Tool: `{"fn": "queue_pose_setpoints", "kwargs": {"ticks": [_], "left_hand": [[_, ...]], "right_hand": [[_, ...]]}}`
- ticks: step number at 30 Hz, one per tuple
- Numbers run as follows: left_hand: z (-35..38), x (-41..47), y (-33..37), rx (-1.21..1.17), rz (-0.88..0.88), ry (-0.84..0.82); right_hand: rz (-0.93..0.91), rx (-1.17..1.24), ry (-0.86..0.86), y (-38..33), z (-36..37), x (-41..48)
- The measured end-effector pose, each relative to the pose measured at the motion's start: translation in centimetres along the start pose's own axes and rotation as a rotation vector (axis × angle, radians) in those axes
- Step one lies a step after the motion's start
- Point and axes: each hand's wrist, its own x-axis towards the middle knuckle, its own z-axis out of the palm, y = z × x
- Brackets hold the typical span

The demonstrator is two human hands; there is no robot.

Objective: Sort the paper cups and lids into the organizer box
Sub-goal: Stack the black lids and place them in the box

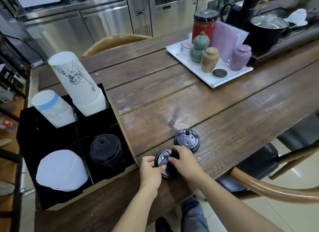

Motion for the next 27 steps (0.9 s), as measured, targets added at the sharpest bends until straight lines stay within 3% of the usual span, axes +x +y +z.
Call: {"fn": "queue_pose_setpoints", "kwargs": {"ticks": [8,13,19,27], "left_hand": [[1.5,1.1,4.2,-0.222,0.110,0.006],[4.0,2.0,7.4,-0.149,0.143,-0.156],[6.2,3.1,6.3,0.159,0.248,-0.284],[6.9,4.7,4.9,0.336,0.234,-0.183]], "right_hand": [[-0.032,0.269,0.285,-0.4,-4.5,-0.2],[0.072,0.336,0.430,0.7,-6.1,0.7],[0.188,0.251,0.424,2.6,-6.5,1.8],[0.225,0.162,0.342,3.9,-5.7,3.1]]}}
